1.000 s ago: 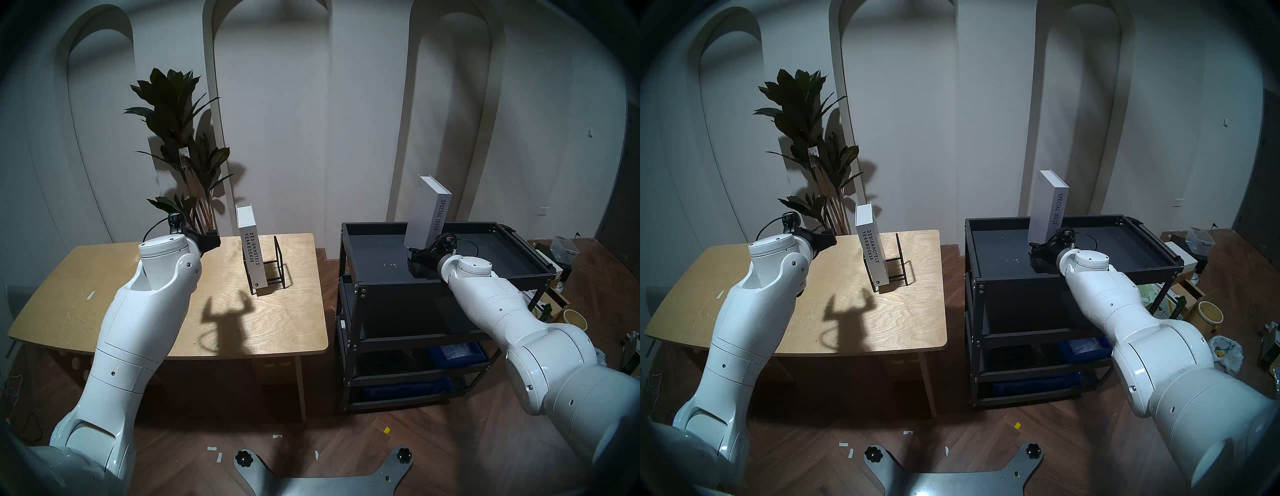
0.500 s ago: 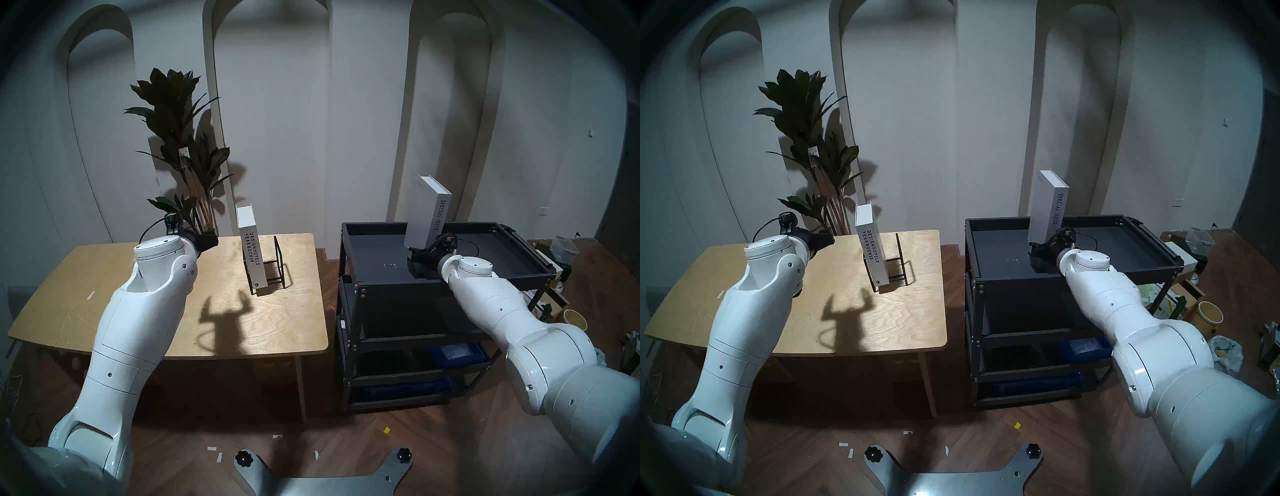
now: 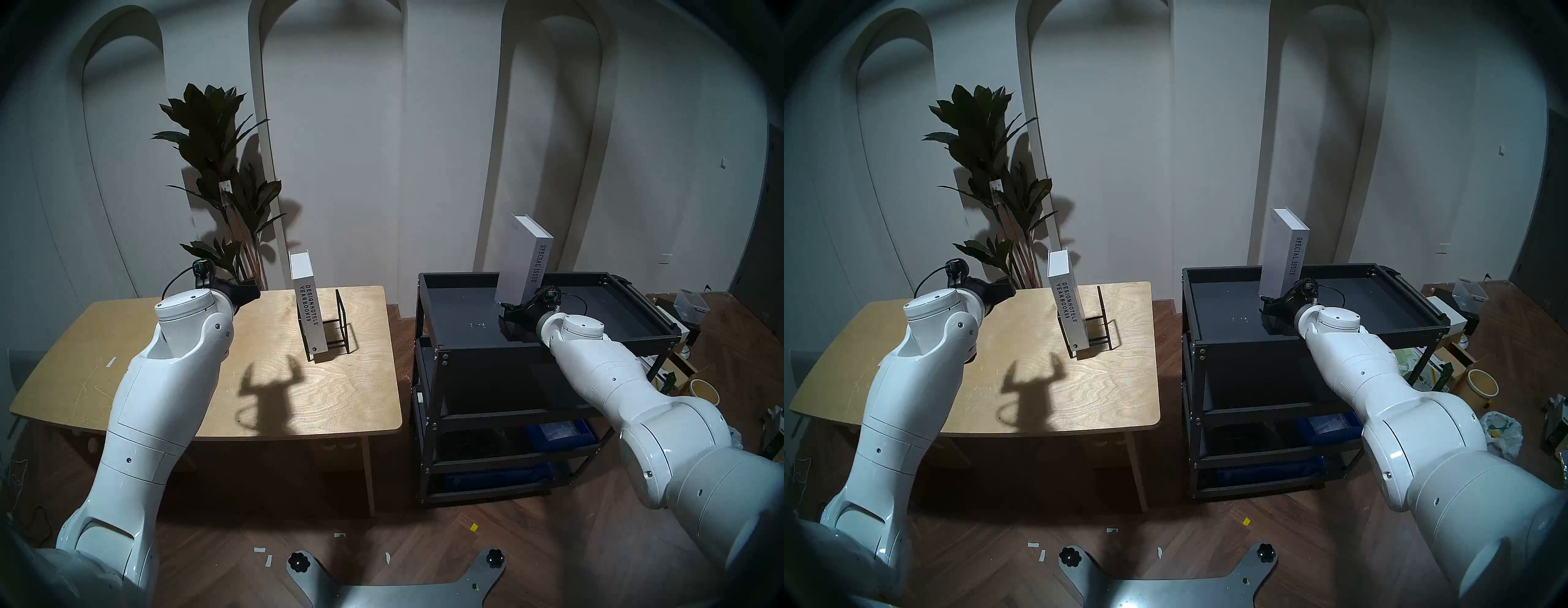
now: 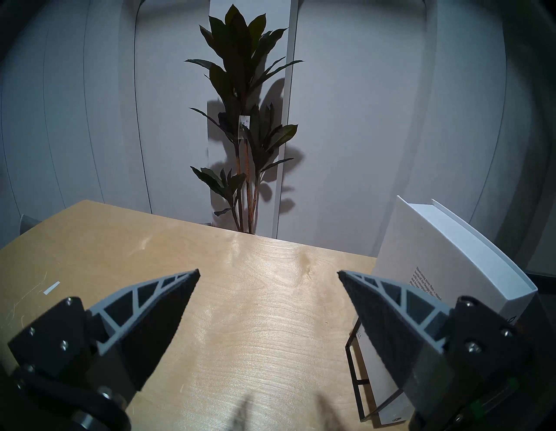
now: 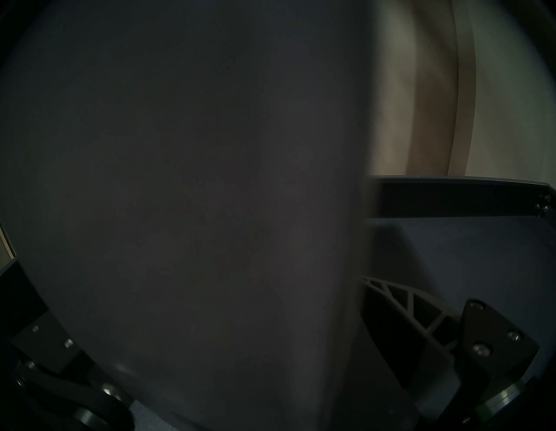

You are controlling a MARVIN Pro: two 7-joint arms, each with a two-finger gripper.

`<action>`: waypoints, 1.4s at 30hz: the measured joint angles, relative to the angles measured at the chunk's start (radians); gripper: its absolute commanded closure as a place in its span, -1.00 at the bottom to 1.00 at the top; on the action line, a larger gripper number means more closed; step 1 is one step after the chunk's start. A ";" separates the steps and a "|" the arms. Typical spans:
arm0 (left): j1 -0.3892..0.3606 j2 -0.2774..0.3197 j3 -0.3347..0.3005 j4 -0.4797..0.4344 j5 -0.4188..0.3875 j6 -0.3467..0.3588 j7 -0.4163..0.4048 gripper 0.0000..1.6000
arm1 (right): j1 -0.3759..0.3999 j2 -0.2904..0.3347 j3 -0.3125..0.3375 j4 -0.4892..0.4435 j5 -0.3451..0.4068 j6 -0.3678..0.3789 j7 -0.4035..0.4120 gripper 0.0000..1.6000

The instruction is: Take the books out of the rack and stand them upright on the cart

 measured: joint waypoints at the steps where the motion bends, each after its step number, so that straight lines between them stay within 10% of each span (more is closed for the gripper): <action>1: 0.001 0.001 -0.001 0.000 0.000 -0.002 -0.002 -1.00 | 0.000 0.000 0.001 0.000 0.001 0.000 0.001 -1.00; 42: 0.042 0.012 -0.023 0.005 0.001 -0.056 -0.060 -1.00 | 0.000 -0.002 0.020 0.010 0.024 0.000 0.027 -1.00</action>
